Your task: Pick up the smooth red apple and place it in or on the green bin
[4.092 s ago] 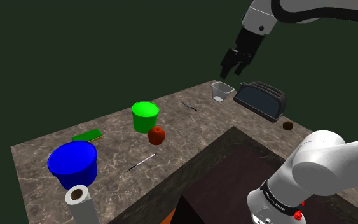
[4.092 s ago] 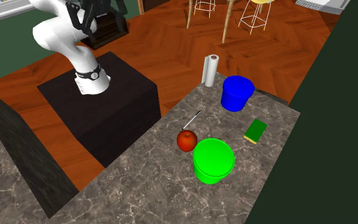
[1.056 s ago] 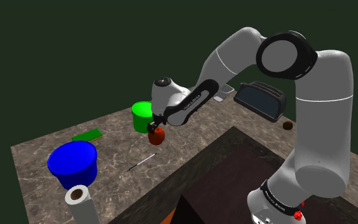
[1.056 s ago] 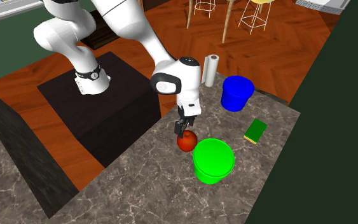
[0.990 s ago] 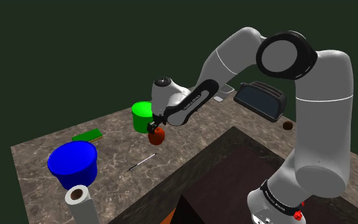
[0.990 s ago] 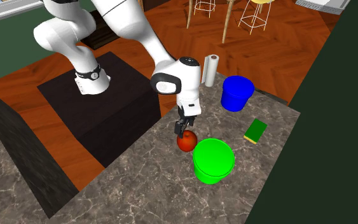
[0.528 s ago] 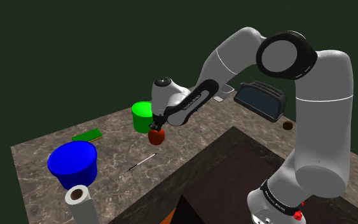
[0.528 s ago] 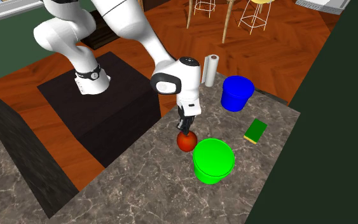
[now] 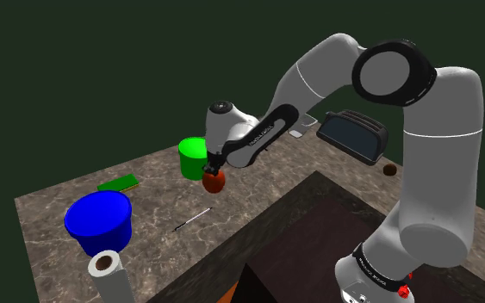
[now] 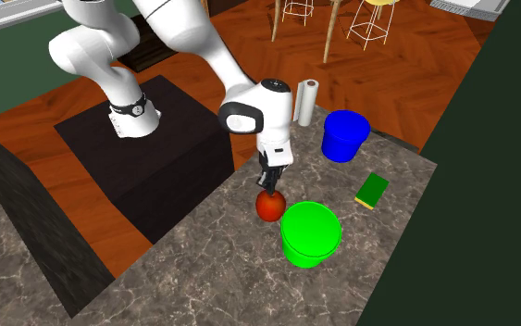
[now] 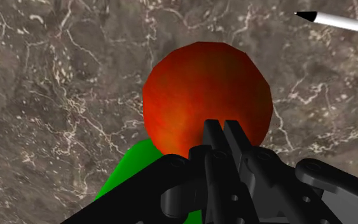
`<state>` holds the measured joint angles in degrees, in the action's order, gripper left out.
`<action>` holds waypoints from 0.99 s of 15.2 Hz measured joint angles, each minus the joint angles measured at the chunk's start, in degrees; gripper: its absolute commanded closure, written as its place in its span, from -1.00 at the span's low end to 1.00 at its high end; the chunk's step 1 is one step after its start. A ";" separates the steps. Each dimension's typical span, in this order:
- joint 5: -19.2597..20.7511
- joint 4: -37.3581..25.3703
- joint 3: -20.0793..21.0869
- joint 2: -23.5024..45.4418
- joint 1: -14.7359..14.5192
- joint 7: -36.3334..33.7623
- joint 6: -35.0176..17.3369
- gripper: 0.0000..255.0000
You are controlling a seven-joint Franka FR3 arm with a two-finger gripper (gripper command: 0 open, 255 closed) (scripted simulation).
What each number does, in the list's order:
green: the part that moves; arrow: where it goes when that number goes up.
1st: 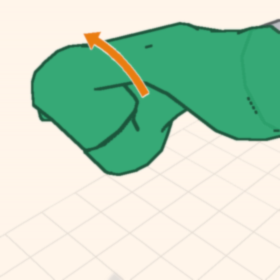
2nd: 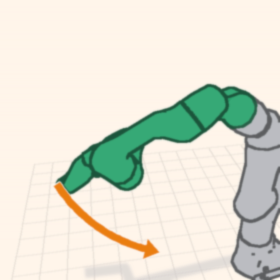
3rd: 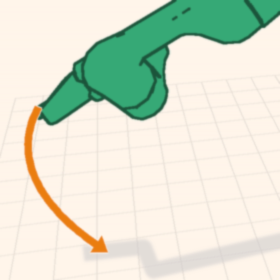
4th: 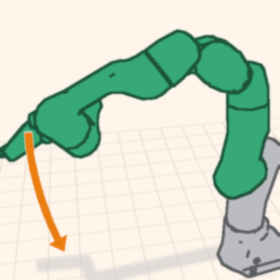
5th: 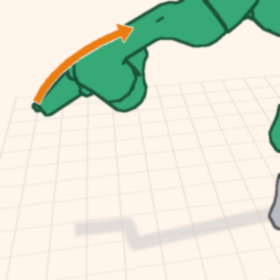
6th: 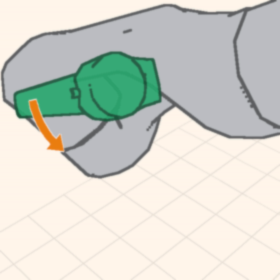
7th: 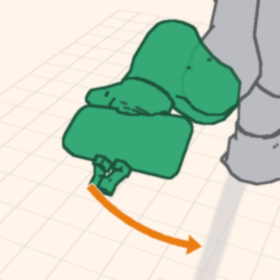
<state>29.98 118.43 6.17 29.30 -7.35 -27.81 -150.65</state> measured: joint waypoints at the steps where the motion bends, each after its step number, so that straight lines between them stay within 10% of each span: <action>1: -0.27 0.28 0.21 -0.67 0.17 0.29 0.36 1.00; 15: -5.37 0.90 3.32 -9.15 2.09 5.20 7.85 1.00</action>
<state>24.60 119.32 9.49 20.14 -5.27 -22.61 -142.80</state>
